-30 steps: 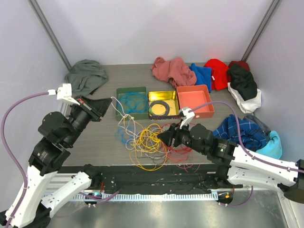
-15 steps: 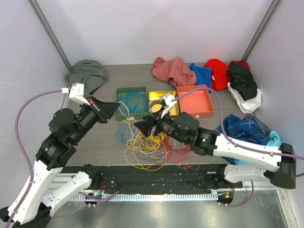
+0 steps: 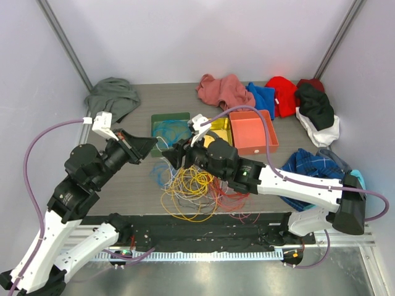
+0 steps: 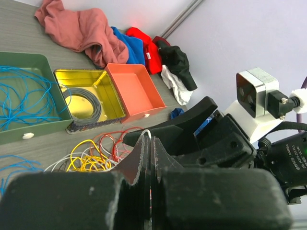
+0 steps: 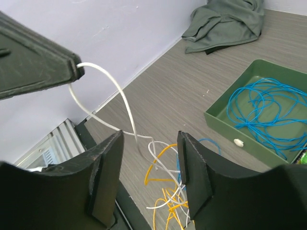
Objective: Untangle the cables
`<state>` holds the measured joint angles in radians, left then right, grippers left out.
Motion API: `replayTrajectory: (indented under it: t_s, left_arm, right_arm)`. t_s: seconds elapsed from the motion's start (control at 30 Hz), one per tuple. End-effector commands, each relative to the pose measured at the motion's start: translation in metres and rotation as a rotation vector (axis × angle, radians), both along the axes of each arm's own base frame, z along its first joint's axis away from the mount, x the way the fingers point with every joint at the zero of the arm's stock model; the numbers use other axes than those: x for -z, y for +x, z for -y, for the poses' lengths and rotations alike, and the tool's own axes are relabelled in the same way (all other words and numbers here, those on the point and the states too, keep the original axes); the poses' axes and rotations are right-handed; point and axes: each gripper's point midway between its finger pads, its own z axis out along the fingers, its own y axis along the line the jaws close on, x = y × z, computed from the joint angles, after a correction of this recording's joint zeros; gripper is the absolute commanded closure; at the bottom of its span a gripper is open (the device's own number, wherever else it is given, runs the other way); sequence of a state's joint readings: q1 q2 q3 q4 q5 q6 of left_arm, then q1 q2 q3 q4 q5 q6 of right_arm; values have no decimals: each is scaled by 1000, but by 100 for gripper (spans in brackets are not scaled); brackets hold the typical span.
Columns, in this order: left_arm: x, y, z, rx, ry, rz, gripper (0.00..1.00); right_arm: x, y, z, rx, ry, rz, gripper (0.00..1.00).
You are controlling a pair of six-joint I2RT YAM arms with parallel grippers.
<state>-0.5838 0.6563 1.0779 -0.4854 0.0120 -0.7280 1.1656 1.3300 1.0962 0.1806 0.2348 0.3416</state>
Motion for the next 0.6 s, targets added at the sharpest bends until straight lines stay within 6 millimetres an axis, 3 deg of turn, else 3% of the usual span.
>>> replayTrajectory:
  t_s: [0.0, 0.13, 0.23, 0.27, 0.33, 0.4, 0.43, 0.47, 0.5, 0.57]
  left_arm:
    - [-11, -5, 2, 25, -30, 40, 100]
    - [-9, -7, 3, 39, -32, 37, 100]
    - [-8, -8, 5, 49, -35, 31, 100]
    - [-8, -9, 5, 53, -37, 34, 100]
    - [-7, -11, 5, 57, -37, 33, 100]
    - [-2, -12, 5, 57, -35, 25, 100]
    - [-2, -14, 2, 53, -40, 33, 95]
    - [5, -13, 1, 45, -30, 23, 70]
    - [9, -13, -1, 36, -28, 21, 53]
    - [19, -14, -10, -7, -22, 16, 19]
  right_arm:
    - [-37, 12, 2, 72, 88, 66, 46]
    - [-39, 14, 3, 84, 98, 72, 54]
    - [-38, 17, 1, 97, 93, 73, 70]
    - [-38, 18, 2, 100, 92, 75, 84]
    - [-38, 19, 2, 109, 88, 73, 97]
    - [-44, 19, 10, 124, 81, 84, 99]
    - [-52, 20, 16, 138, 88, 93, 99]
    - [-59, 21, 23, 155, 83, 117, 99]
    - [-76, 18, 36, 168, 99, 134, 99]
    - [-92, 18, 51, 201, 94, 160, 99]
